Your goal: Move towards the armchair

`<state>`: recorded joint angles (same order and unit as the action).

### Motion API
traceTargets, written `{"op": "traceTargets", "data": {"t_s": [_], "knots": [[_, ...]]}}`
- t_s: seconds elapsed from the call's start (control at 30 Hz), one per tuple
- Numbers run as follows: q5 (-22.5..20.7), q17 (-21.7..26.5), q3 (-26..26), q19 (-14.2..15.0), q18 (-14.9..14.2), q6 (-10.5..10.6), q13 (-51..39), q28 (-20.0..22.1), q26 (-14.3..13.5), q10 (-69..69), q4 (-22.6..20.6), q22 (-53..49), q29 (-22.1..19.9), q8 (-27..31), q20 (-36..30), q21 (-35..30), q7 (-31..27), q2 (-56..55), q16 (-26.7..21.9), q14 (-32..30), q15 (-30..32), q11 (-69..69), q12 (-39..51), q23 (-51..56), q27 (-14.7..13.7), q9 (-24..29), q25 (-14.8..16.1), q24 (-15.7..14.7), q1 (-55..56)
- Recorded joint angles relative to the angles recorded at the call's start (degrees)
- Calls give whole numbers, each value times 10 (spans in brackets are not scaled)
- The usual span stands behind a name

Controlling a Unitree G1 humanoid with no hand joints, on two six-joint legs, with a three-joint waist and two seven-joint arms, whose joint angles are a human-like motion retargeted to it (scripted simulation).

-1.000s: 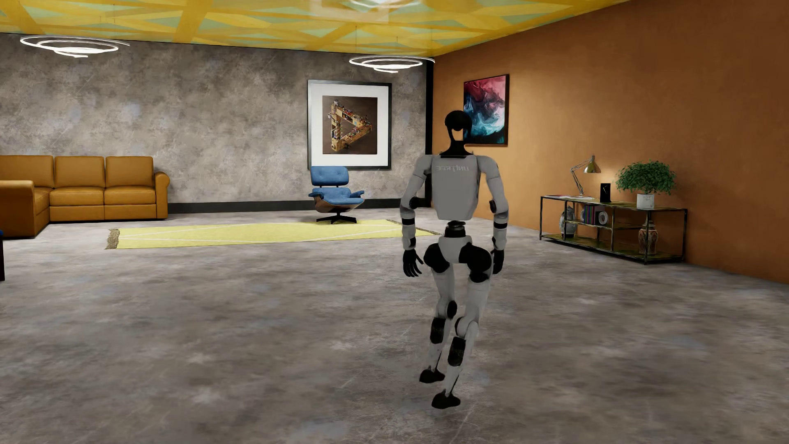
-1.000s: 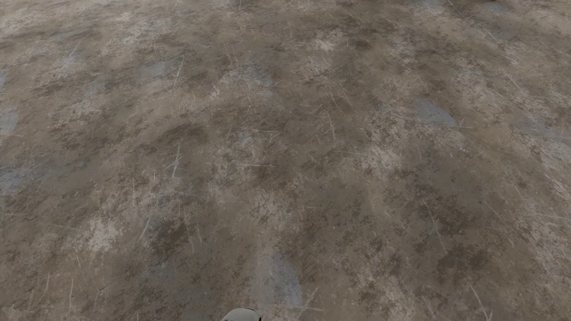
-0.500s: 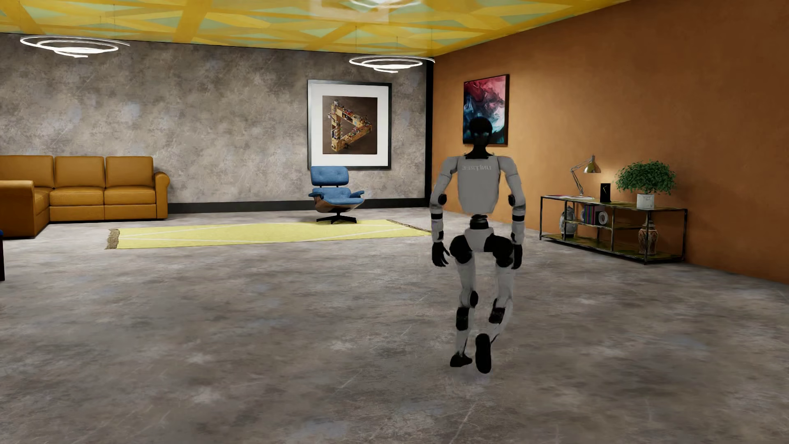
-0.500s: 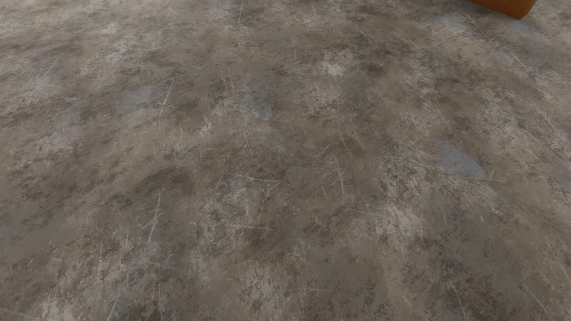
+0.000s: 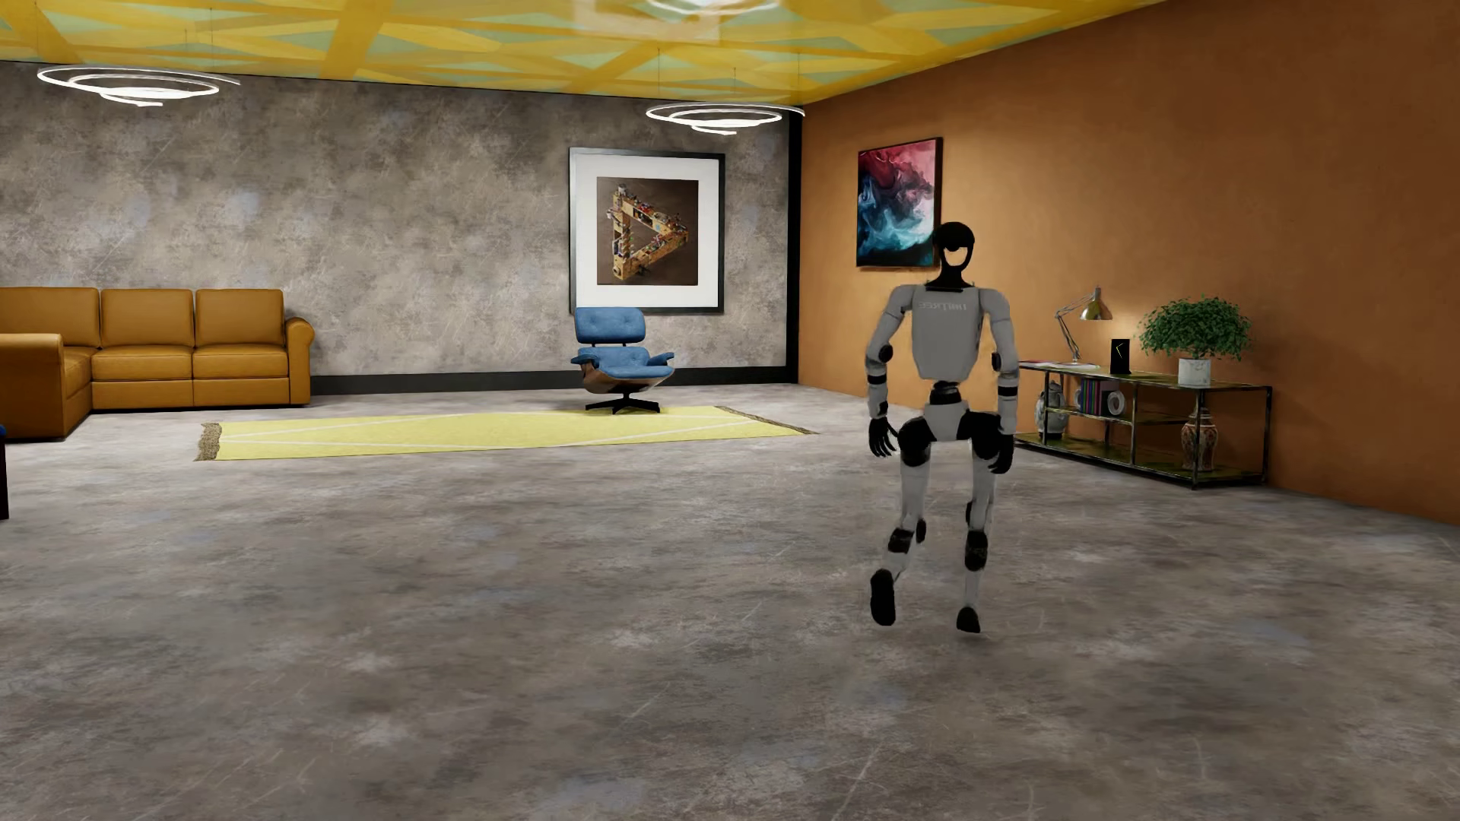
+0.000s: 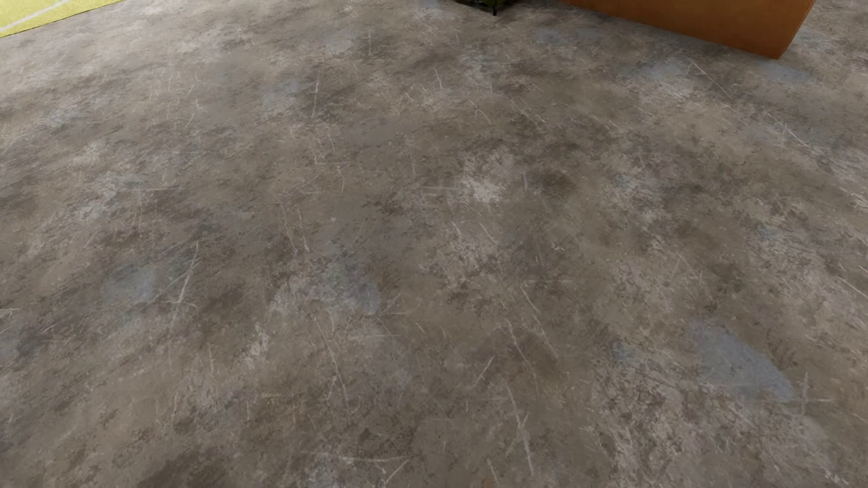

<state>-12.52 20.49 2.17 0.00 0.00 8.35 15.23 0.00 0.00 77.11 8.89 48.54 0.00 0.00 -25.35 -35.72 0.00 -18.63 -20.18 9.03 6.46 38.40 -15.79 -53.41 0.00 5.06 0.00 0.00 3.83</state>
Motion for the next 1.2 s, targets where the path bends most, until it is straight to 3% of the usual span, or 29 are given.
{"op": "traceTargets", "data": {"t_s": [0.07,0.13,0.2,0.23,0.27,0.3,0.33,0.37,0.4,0.43,0.47,0.5,0.53,0.57,0.6,0.67,0.7,0.77,0.8,0.83,0.87,0.9,0.93,0.97,1.03,1.07,1.13,1.2], "knots": [[10,8,-74,0,0,-30,-26,0,0,-28,-15,12,0,0,-2,2,0,108,-1,67,-88,-54,-16,19,0,-4,0,0,110],[37,30,-131,0,0,-51,-39,0,0,-182,-20,16,0,0,0,7,0,235,-9,60,-177,-117,-29,92,0,9,0,0,165],[48,42,-164,0,0,-52,-67,0,0,-381,-6,17,0,0,11,35,0,317,-7,26,-265,-145,-40,125,0,2,0,0,211],[53,48,-171,0,0,-51,-79,0,0,-455,-3,22,0,0,7,45,0,341,-6,4,-287,-148,-43,144,0,-8,0,0,229],[57,50,-181,0,0,-49,-93,0,0,-673,11,30,0,0,3,44,0,367,-7,-153,-293,-147,-45,145,0,-15,0,0,241],[77,47,-198,0,0,-54,-97,0,0,-485,17,35,0,0,6,59,0,393,-6,-30,-276,-138,-49,147,0,-13,0,0,254],[99,43,-209,0,0,-57,-90,0,0,-422,12,46,0,0,1,81,0,417,-3,32,-240,-117,-51,156,0,-11,0,0,268],[119,35,-214,0,0,-64,-73,0,0,-359,6,63,0,0,-2,80,0,415,1,-2,-168,-70,-56,145,0,-26,0,0,285],[138,15,-207,0,0,-80,-63,0,0,-297,-22,89,0,0,-9,81,0,397,1,-10,-48,12,-56,107,0,-30,0,0,288],[142,8,-195,0,0,-82,-50,0,0,-265,-42,103,0,0,-5,87,0,357,4,18,49,129,-50,79,0,-24,0,0,258],[153,8,-185,0,0,-90,-38,0,0,-269,-85,85,0,0,12,79,0,286,8,50,79,279,-50,70,0,-13,0,0,217],[142,3,-156,0,0,-87,-43,0,0,-295,-102,75,0,0,11,41,0,231,8,65,27,372,-49,43,0,-2,0,0,155],[116,-11,-123,0,0,-71,-35,0,0,-321,-99,56,0,0,12,59,0,166,9,69,-19,418,-39,25,0,2,0,0,102],[98,0,-86,0,0,-59,-14,0,0,-360,-101,25,0,0,10,33,0,105,4,71,-18,403,-36,54,0,3,0,0,45],[86,-21,-49,0,0,-51,-4,0,0,-402,-101,1,0,0,20,59,0,63,1,72,9,322,-34,10,0,6,0,0,-17],[70,-6,3,0,0,-30,24,0,0,-456,-80,-54,0,0,32,16,0,-9,-4,87,74,99,-21,12,0,7,0,0,-118],[81,-6,18,0,0,-34,32,0,0,-470,-83,-71,0,0,38,14,0,-42,-10,103,43,-9,-5,13,0,1,0,0,-151],[106,-4,50,0,0,-41,41,0,0,-468,-78,-92,0,0,59,3,0,-86,-19,135,-219,-118,24,12,0,-9,0,0,-198],[117,0,67,0,0,-37,48,0,0,-457,-66,-92,0,0,68,-4,0,-99,-20,131,-258,-117,34,16,0,-8,0,0,-219],[117,3,81,0,0,-30,54,0,0,-443,-51,-81,0,0,80,-6,0,-112,-16,98,-175,-113,36,14,0,-3,0,0,-247],[103,3,84,0,0,-20,58,0,0,-405,-29,-71,0,0,88,-8,0,-131,-12,34,-42,-68,28,9,0,-11,0,0,-254],[71,1,75,0,0,2,60,0,0,-327,-2,-56,0,0,94,-10,0,-143,-5,-70,58,-22,15,2,0,-20,0,0,-227],[53,4,58,0,0,15,54,0,0,-218,5,-15,0,0,60,0,0,-128,-4,-153,76,22,10,-19,0,-21,0,0,-185],[21,8,41,0,0,27,42,0,0,-88,14,-14,0,0,58,12,0,-108,-5,-156,60,35,-6,-19,0,-25,0,0,-103],[2,7,-22,0,0,26,12,0,0,50,-5,-6,0,0,24,45,0,16,-8,6,-11,-12,-23,-18,0,-6,0,0,16],[1,16,-58,0,0,20,-3,0,0,54,-20,-1,0,0,14,39,0,80,-11,42,-55,-45,-38,-1,0,-5,0,0,77],[24,32,-132,0,0,1,-14,0,0,-76,-43,27,0,0,11,67,0,214,-19,47,-147,-120,-68,71,0,2,0,0,156],[44,43,-181,0,0,-7,-36,0,0,-277,-34,50,0,0,9,94,0,316,-29,25,-267,-147,-92,135,0,-6,0,0,212]]}}
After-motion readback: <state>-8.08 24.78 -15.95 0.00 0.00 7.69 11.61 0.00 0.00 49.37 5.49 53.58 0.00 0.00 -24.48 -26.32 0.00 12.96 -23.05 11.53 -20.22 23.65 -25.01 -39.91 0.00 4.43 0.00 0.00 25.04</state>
